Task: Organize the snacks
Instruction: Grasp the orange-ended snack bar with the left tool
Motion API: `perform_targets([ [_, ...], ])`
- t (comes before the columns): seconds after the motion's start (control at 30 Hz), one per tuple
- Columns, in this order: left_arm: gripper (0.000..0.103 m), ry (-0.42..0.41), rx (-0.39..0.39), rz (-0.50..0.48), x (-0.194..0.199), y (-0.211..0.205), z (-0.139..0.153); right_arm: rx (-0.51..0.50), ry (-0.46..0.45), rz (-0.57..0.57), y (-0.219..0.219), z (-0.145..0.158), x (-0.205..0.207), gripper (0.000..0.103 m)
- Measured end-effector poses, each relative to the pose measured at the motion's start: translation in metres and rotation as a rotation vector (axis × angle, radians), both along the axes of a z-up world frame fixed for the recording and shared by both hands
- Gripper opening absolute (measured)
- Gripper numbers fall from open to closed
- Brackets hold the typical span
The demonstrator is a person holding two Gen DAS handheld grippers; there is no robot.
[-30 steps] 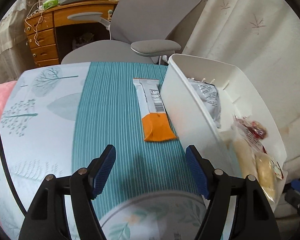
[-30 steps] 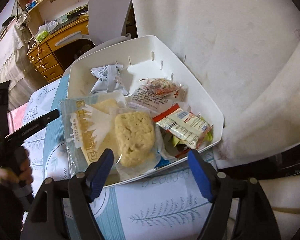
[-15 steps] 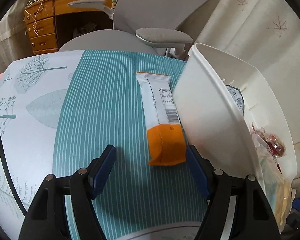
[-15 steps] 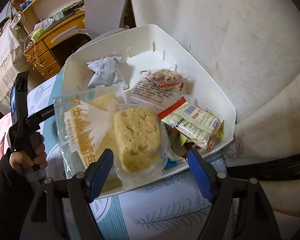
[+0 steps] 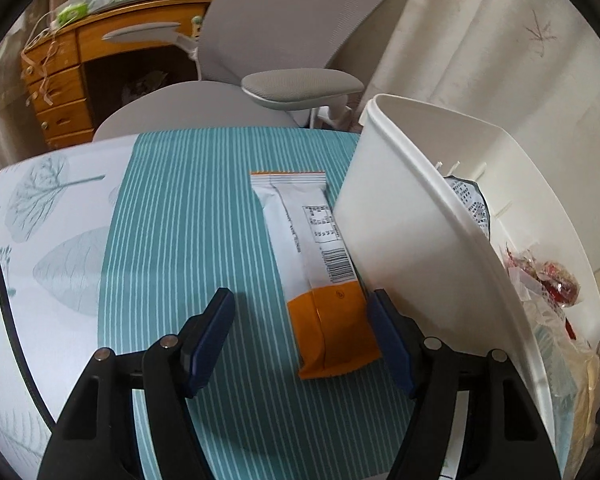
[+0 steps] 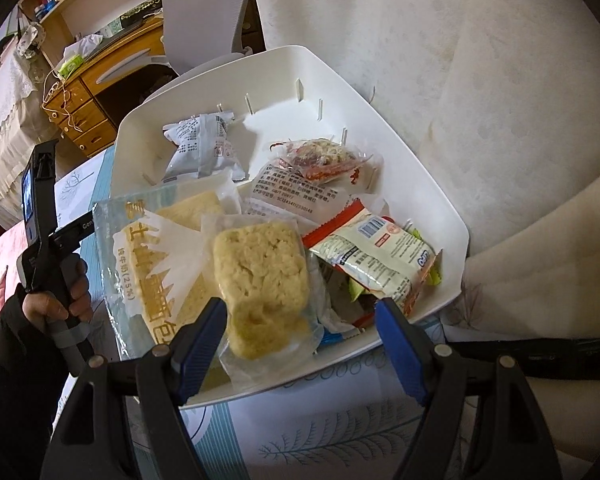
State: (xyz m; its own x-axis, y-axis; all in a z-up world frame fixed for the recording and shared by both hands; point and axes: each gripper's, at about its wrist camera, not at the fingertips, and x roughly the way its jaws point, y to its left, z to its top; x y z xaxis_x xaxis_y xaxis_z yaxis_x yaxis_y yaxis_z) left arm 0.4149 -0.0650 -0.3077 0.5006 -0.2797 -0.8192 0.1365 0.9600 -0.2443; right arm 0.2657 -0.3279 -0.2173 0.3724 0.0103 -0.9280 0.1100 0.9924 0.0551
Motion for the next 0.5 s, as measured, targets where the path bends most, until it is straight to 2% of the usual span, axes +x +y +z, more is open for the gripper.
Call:
perform_targets([
  [0.2, 0.068, -0.003, 0.015, -0.034, 0.0093, -0.0001, -0.0009, 0.003, 0.003, -0.006, -0.0003, 0.0004, 0.0009, 0.077],
  [0.5, 0.068, 0.022, 0.045, 0.002, 0.0035, -0.002, 0.0049, -0.006, -0.007, -0.009, 0.0041, 0.0056, 0.0003, 0.077],
])
